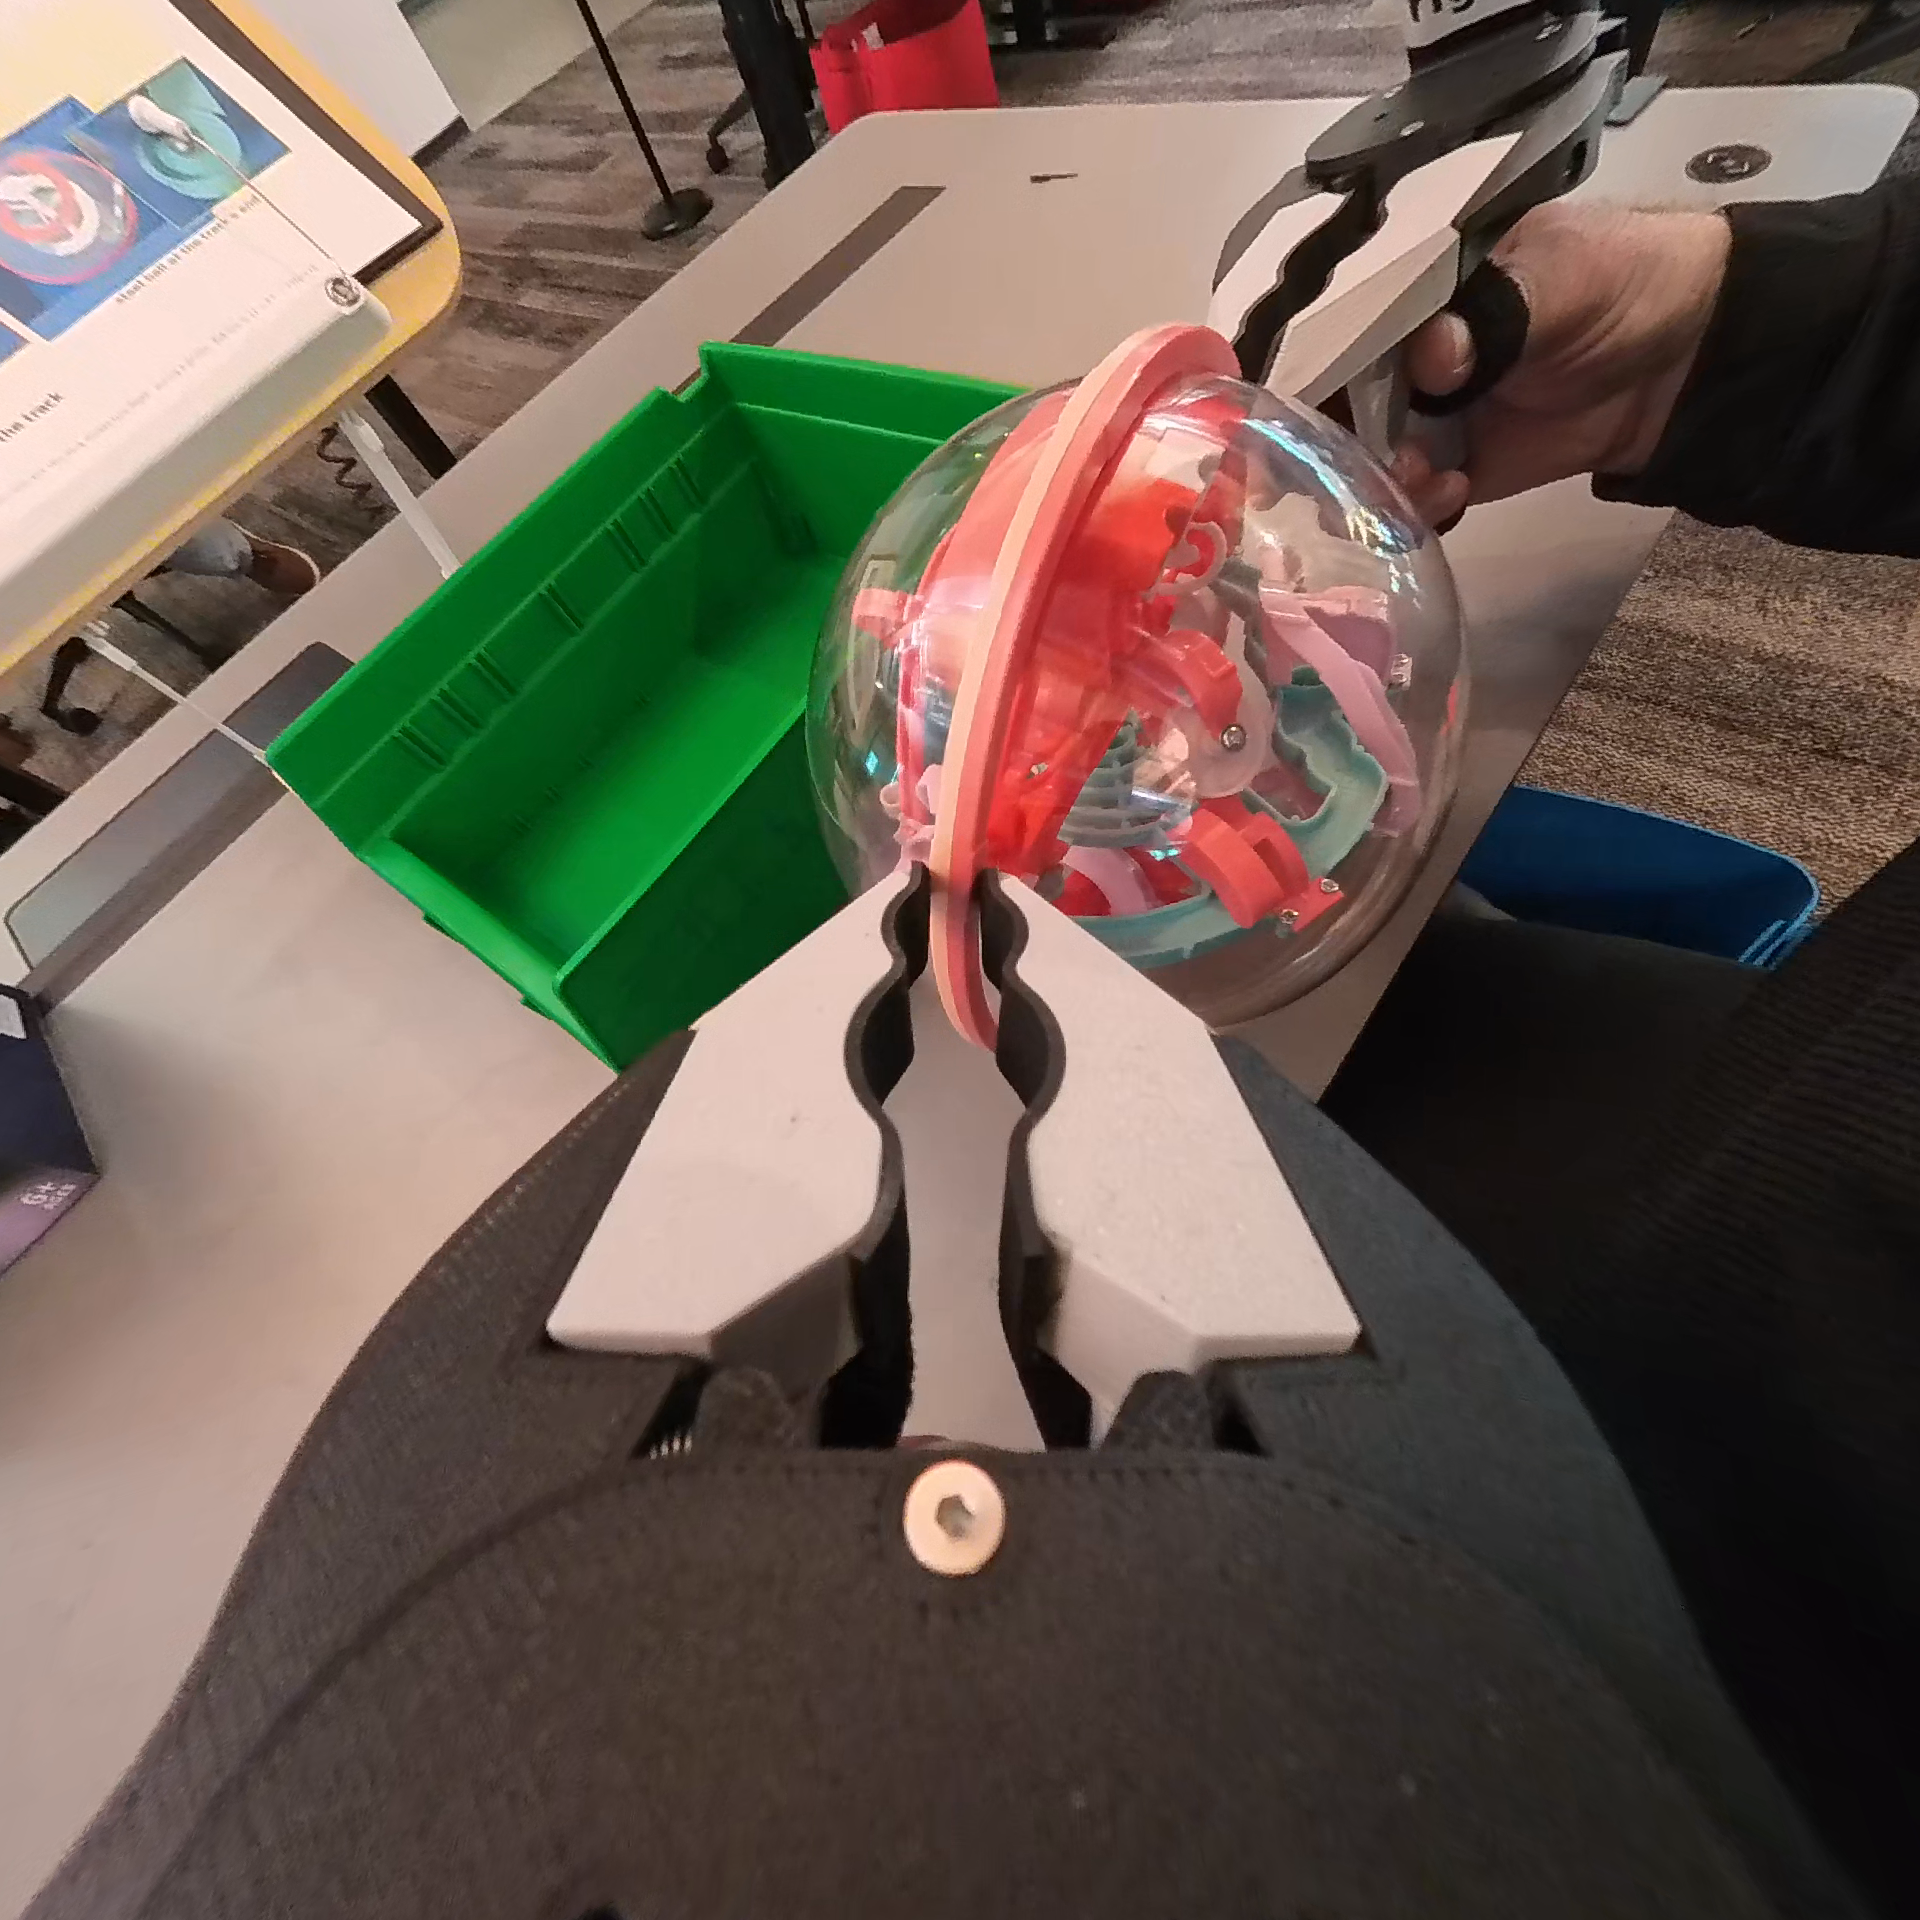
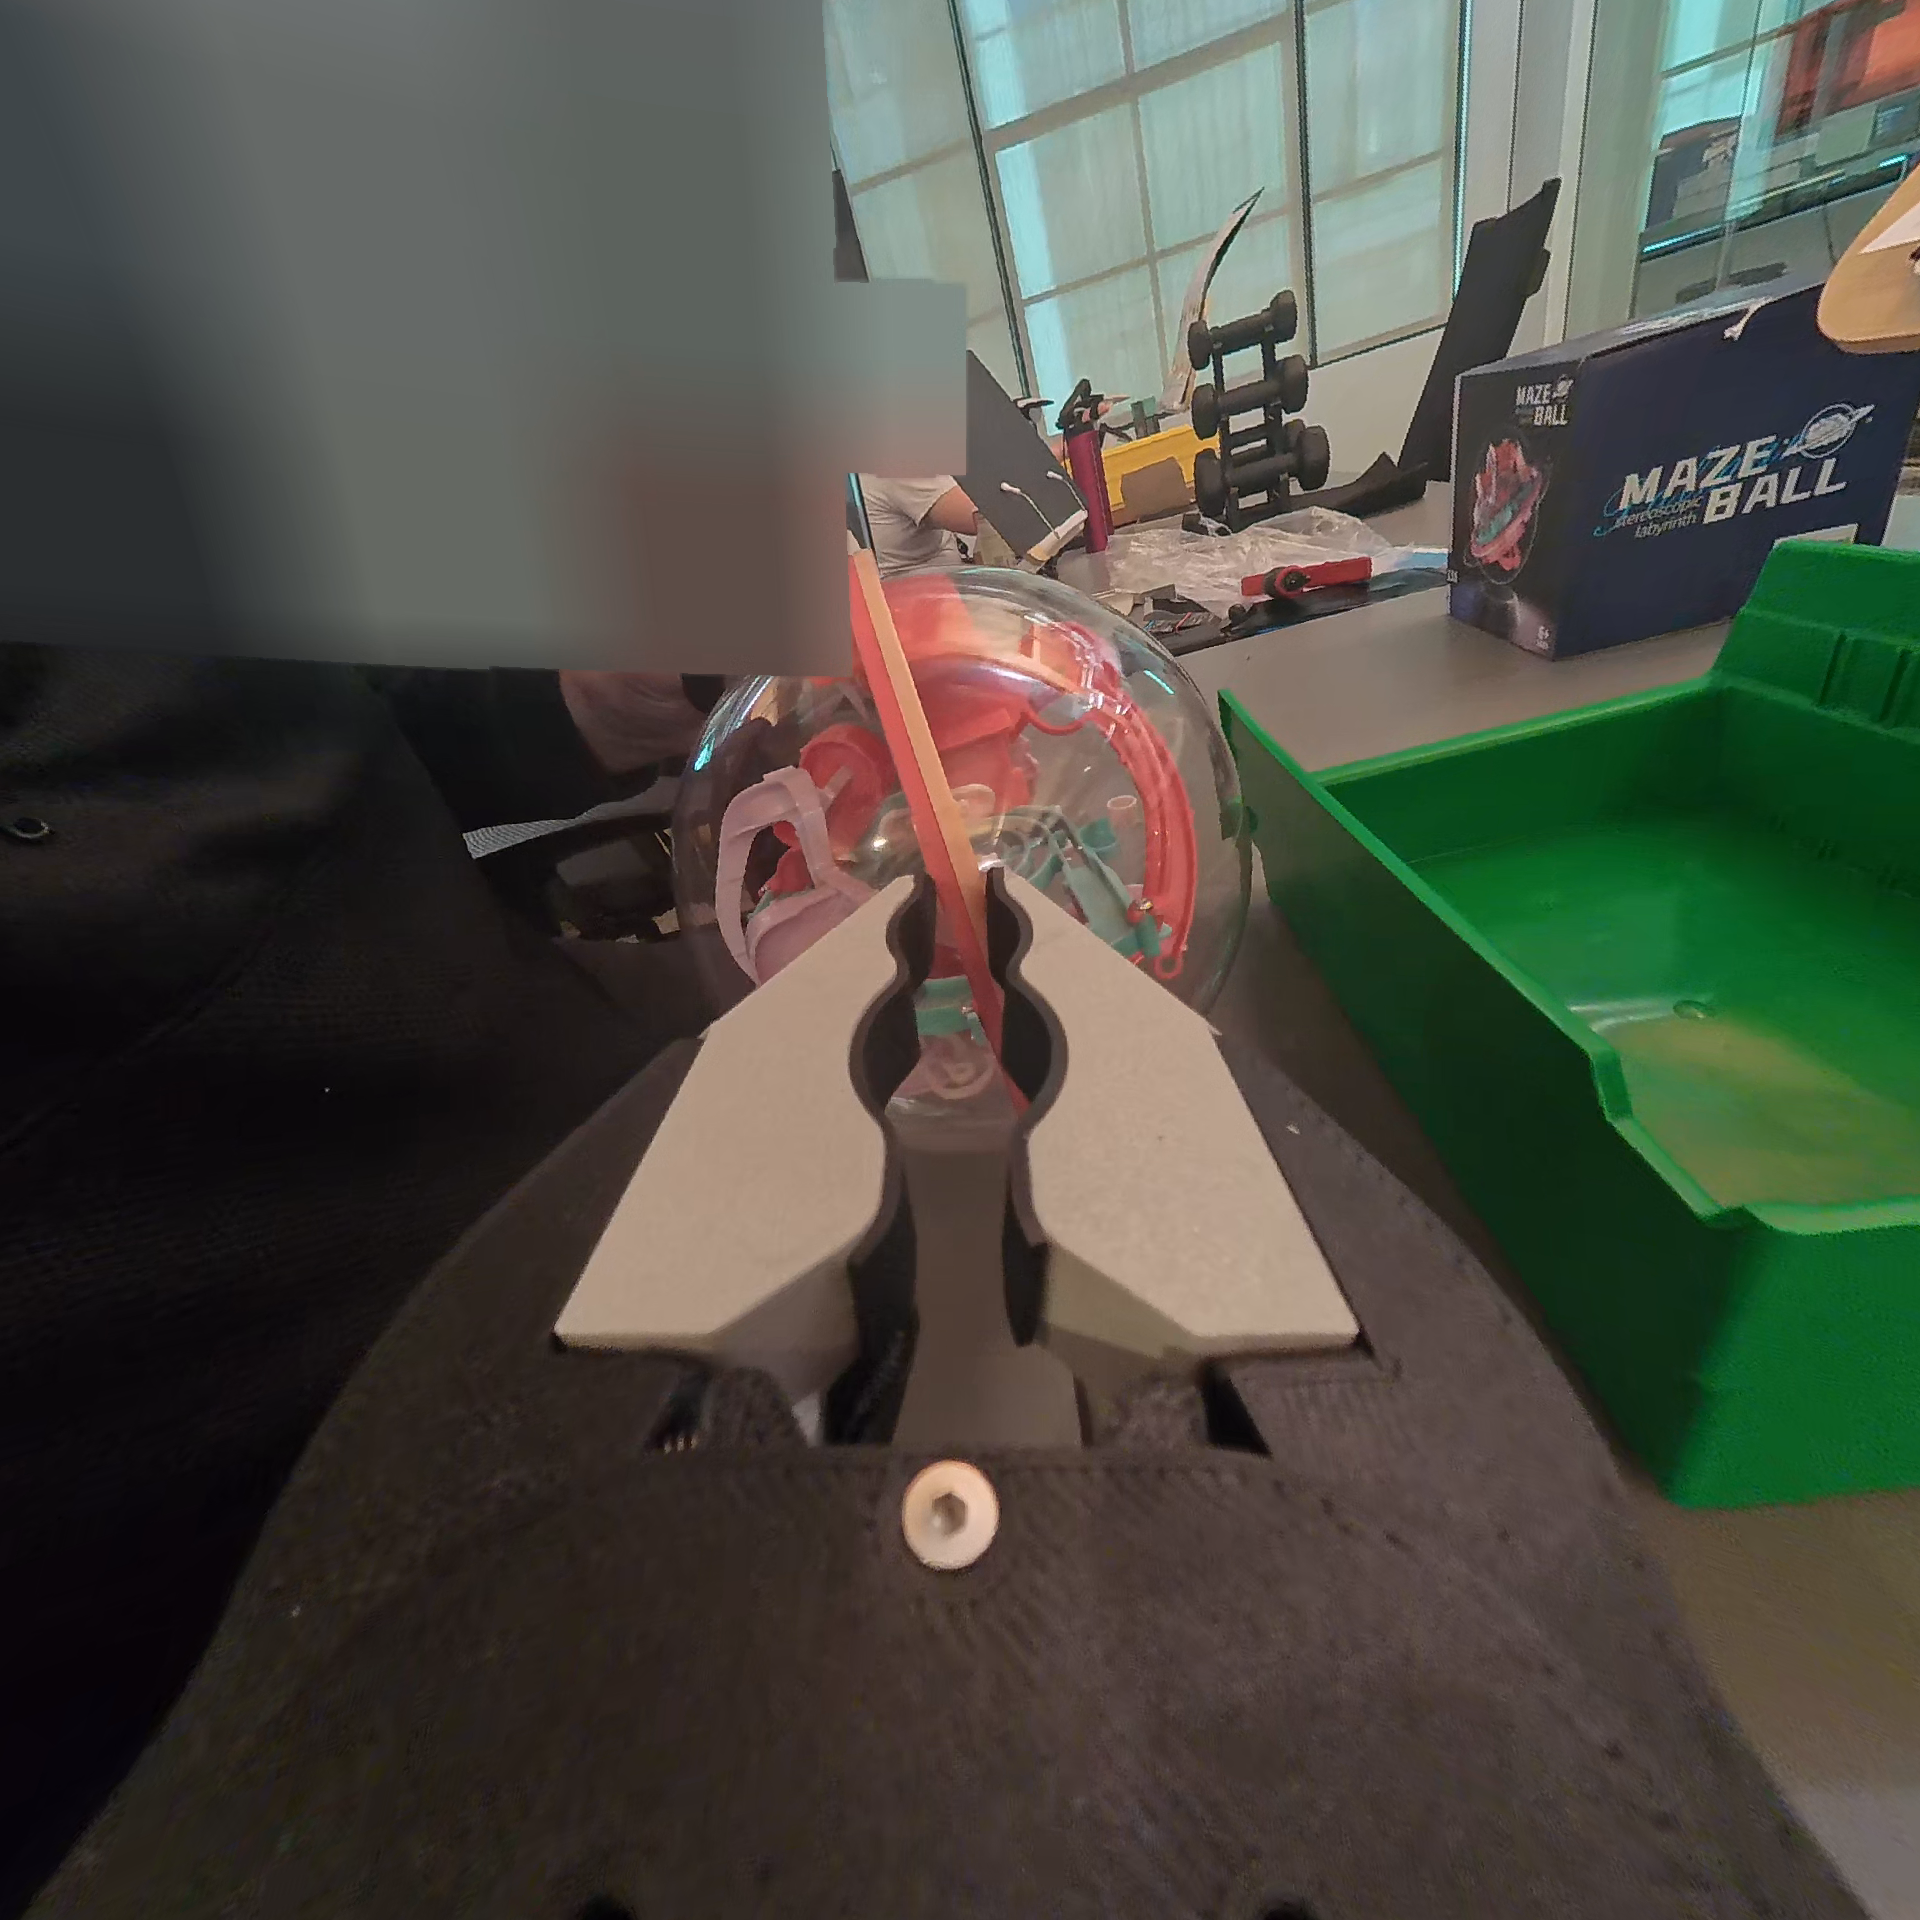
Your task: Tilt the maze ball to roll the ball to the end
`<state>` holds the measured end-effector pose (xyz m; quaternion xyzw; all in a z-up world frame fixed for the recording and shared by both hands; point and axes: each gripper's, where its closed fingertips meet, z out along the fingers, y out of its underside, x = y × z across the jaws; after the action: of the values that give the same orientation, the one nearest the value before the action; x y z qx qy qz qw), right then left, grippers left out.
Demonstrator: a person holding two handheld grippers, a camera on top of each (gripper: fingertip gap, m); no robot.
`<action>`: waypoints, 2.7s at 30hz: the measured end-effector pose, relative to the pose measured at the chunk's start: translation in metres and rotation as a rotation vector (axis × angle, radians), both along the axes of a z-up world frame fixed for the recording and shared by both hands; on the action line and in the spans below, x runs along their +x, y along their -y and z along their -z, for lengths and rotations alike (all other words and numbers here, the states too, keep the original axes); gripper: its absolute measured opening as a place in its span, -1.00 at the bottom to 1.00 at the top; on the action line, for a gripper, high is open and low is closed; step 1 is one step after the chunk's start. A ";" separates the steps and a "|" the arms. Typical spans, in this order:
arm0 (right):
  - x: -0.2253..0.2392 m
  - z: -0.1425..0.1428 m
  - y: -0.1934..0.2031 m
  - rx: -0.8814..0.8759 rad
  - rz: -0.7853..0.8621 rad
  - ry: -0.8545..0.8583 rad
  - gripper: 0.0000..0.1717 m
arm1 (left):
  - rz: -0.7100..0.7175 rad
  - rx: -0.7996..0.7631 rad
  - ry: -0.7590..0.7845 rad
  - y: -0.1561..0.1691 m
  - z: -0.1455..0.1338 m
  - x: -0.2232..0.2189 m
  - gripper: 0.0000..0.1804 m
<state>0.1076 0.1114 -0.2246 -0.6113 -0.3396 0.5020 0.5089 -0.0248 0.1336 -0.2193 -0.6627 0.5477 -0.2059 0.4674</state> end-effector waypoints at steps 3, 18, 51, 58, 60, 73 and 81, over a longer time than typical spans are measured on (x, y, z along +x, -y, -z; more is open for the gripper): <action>0.000 0.000 0.000 0.002 0.000 0.002 -0.90 | -0.005 0.002 0.005 -0.001 0.000 0.000 -0.92; -0.005 -0.005 0.000 0.059 0.014 0.074 -0.91 | -0.060 0.029 0.048 -0.011 0.008 -0.004 -0.96; -0.016 0.003 0.003 0.111 0.010 0.087 -0.92 | 0.115 -0.039 0.032 -0.014 -0.002 0.004 -0.78; -0.018 0.003 0.006 0.124 -0.002 0.094 -0.92 | 0.327 -0.097 -0.103 0.004 -0.012 0.034 -0.79; -0.019 0.002 0.007 0.129 -0.010 0.096 -0.92 | 0.378 -0.130 -0.142 0.008 -0.009 0.040 -0.82; -0.018 0.002 0.007 0.104 -0.030 0.073 -0.90 | 0.490 -0.232 -0.204 0.010 -0.010 0.048 -0.92; -0.003 0.026 0.005 -0.005 -0.048 0.089 -0.80 | 0.504 -0.204 -0.216 0.014 -0.010 0.048 -0.92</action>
<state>0.1047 0.1068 -0.2504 -0.6259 -0.3753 0.4872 0.4797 0.0233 0.1199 -0.2091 -0.5674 0.7181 -0.2976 0.2716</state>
